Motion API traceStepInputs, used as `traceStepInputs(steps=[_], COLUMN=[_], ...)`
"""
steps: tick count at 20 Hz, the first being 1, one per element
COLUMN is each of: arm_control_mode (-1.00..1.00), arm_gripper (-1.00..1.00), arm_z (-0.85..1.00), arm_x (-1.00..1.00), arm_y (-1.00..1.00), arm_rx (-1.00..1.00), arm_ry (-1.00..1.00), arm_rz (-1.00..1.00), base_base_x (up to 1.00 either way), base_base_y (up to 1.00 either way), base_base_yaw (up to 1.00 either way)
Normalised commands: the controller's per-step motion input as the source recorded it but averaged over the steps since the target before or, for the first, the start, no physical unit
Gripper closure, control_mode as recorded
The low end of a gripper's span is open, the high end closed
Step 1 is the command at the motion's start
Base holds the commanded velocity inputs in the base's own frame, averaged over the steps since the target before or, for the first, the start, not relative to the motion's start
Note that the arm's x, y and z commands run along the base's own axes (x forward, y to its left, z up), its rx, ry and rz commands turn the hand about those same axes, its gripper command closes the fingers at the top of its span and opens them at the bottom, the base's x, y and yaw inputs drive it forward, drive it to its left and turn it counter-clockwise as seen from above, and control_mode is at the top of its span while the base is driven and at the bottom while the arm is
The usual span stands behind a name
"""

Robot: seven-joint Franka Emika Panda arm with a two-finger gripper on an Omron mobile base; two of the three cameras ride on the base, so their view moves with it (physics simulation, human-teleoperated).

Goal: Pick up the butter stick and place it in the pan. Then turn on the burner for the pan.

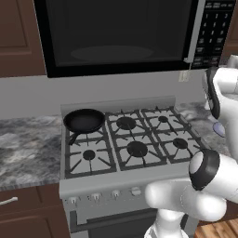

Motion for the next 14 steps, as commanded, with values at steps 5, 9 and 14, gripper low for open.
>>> traceStepInputs(steps=[5,9,14], arm_control_mode=[-1.0,-1.0,-1.0], arm_gripper=[-1.0,-1.0,-1.0], arm_z=[-0.23,-0.26,-0.28], arm_x=[0.0,0.0,0.07], arm_y=[-0.66,-0.66,-0.62], arm_rx=[0.0,0.0,0.0], arm_ry=[0.02,0.03,0.01], arm_rz=[-0.16,-0.13,-0.09], base_base_x=[0.0,0.0,0.0], base_base_y=[0.0,0.0,0.0], base_base_yaw=[0.0,0.0,0.0])
